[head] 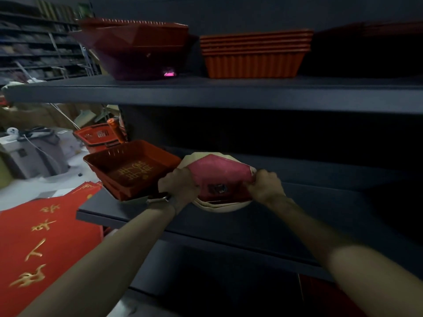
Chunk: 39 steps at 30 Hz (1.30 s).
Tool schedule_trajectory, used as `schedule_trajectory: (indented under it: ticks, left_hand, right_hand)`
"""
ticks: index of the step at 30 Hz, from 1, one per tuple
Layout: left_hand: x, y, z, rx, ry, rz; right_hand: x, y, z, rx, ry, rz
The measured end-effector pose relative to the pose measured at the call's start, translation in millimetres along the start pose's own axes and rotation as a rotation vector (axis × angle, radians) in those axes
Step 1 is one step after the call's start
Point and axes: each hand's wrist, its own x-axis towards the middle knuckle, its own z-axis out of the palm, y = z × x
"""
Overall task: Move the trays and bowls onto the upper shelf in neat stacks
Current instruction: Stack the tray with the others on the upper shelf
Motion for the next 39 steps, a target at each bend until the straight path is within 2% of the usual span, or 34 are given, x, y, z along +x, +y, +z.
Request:
schedule_trajectory:
  ticks: [4,10,15,22,30,34,36,39]
  left_hand:
    - [9.2,-1.8,6.6,0.014,-0.006,-0.053]
    - [5.6,-7.2,16.5,-0.118,-0.001,-0.069]
    - [6.0,-9.6,17.0,-0.118,-0.031,-0.074]
    - [-6.3,-12.1,6.9,-0.176,0.031,-0.075]
    - [-22.9,-14.0,-12.9,-0.539,0.048,-0.006]
    - [-25.5,-15.7,-19.2,-0.661,0.003,-0.067]
    - [-34.7,-17.4,-18.8,-0.797,-0.052,-0.126]
    - [-69.4,-14.8,-33.2,-1.003,-0.026,-0.122]
  right_hand:
    - [2.9,-3.8,3.6,-0.087,0.005,0.017]
    - [4.4,-8.8,1.8,-0.195,-0.005,0.02]
    - [5.6,-8.9,-5.1,-0.119,-0.055,0.06]
    - [-1.2,-9.3,-15.2,-0.007,-0.035,0.121]
    - [-25.4,-7.8,-39.5,0.187,0.053,0.119]
    - [-44.2,-6.6,-54.9,0.344,0.099,0.122]
    - [-57.3,-7.2,-60.7,0.459,0.123,0.129]
    - [-81.5,-8.8,-67.6,0.616,0.098,0.132]
